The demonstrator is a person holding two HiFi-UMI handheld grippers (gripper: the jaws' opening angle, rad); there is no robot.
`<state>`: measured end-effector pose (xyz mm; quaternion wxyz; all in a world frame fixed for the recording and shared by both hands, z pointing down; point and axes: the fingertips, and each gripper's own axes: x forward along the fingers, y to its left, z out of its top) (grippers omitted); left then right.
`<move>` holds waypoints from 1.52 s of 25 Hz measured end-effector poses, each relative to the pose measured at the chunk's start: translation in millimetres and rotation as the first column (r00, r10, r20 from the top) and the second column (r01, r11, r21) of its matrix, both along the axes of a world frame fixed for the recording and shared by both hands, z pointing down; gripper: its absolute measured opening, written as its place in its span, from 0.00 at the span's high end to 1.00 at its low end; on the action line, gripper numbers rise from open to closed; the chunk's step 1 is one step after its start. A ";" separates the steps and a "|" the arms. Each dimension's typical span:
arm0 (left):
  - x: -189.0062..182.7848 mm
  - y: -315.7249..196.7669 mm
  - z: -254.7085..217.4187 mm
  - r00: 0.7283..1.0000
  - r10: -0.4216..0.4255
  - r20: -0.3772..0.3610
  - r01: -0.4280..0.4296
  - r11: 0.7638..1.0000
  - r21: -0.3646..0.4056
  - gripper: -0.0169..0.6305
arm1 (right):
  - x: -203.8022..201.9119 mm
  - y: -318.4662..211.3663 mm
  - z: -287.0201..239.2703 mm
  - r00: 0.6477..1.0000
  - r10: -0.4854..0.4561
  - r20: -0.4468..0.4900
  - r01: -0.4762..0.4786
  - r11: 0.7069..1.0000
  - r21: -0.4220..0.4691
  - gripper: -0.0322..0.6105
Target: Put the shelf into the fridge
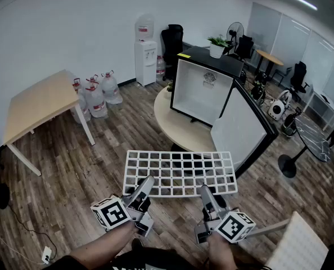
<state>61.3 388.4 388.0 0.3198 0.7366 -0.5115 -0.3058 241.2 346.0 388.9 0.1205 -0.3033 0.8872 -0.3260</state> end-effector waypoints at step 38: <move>-84.0 -4.0 5.7 0.995 0.094 -0.028 -0.093 0.995 0.040 0.82 | -80.2 8.4 3.5 0.996 0.081 0.030 -0.081 0.997 -0.002 0.71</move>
